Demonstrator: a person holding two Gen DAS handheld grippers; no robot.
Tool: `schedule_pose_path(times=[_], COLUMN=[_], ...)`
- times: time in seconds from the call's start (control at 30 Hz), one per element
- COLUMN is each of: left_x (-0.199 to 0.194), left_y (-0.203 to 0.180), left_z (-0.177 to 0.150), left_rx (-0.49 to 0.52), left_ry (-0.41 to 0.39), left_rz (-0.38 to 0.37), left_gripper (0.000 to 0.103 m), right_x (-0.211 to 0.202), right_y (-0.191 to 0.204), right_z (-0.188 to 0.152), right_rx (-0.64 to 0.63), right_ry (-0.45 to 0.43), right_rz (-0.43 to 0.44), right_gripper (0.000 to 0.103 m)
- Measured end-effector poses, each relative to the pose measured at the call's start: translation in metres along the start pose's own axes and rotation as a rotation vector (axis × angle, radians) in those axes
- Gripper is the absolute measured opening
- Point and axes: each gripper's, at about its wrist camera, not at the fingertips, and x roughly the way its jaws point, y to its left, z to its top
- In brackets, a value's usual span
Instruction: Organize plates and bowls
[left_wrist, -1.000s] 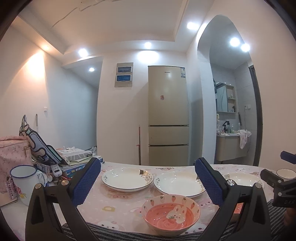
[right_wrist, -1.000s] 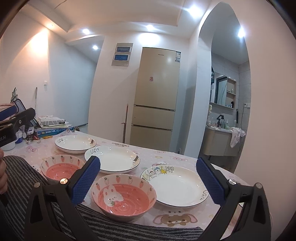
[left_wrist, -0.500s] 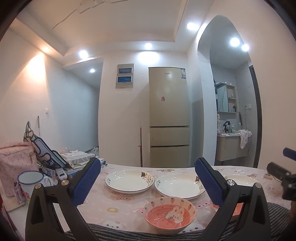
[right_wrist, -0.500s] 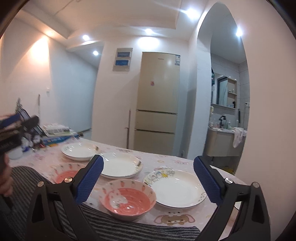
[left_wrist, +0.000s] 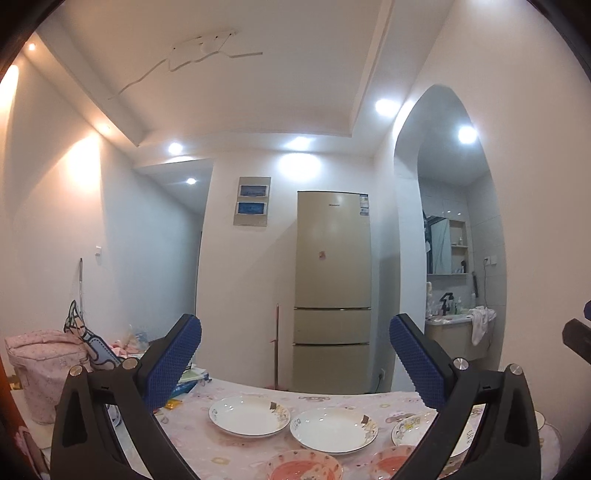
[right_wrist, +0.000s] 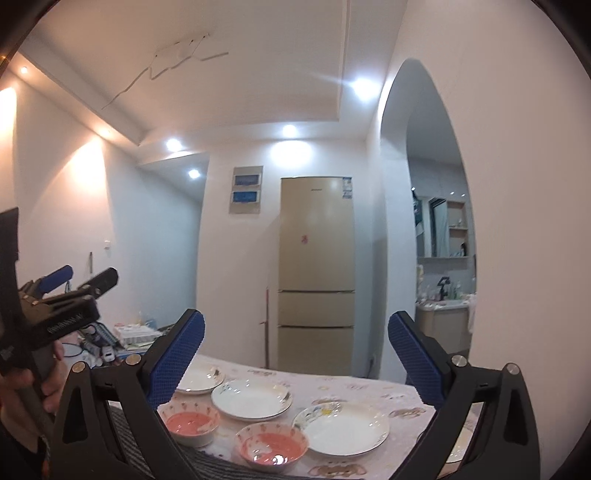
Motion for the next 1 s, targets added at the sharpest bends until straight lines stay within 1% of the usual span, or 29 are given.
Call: schedule_pose_path(times=[0.1,0.2,0.27,0.3,0.37,0.47,0.53,0.7,0.87,0.93,1.0], left_x=[0.004,0.015,0.021,0.026,0.042,0.058,0.073,0.109,0.137,0.146,0.154], left_y=[-0.003,-0.004,-0.005,-0.006,-0.014,-0.017,-0.020,-0.027,-0.035,-0.036,-0.036], left_z=[0.008,0.015,0.017,0.016,0.013,0.001,-0.008,-0.032,-0.058,-0.070,-0.084], left_rx=[0.021,0.008,0.009,0.017,0.066,0.078,0.078,0.073,0.100,0.101,0.100], left_ry=[0.012,0.036,0.051,0.067,0.145,0.180,0.216,0.306,0.381,0.416,0.455], left_rz=[0.012,-0.016,-0.017,-0.012,0.014,0.008,-0.009,-0.045,-0.042,-0.045,-0.044], left_gripper=[0.103,0.103,0.103,0.103,0.103,0.103,0.103,0.103,0.103,0.103,0.103], right_x=[0.005,0.017,0.031,0.038,0.053,0.071,0.081,0.105,0.132,0.143,0.154], right_y=[-0.002,-0.003,-0.001,-0.001,0.001,0.001,0.001,-0.008,-0.022,-0.027,-0.032], right_z=[0.005,0.011,0.013,0.013,0.012,0.005,0.001,-0.011,-0.031,-0.044,-0.056], right_rx=[-0.001,0.006,0.008,0.008,0.007,0.001,0.000,0.043,0.120,0.157,0.185], right_ry=[-0.005,-0.007,0.007,0.018,0.051,0.079,0.076,0.108,0.184,0.229,0.270], right_rz=[-0.006,0.005,0.006,0.006,0.008,0.001,-0.002,-0.003,0.011,-0.015,-0.020], right_gripper=[0.100,0.100,0.100,0.100,0.100,0.100,0.100,0.100,0.100,0.098,0.097])
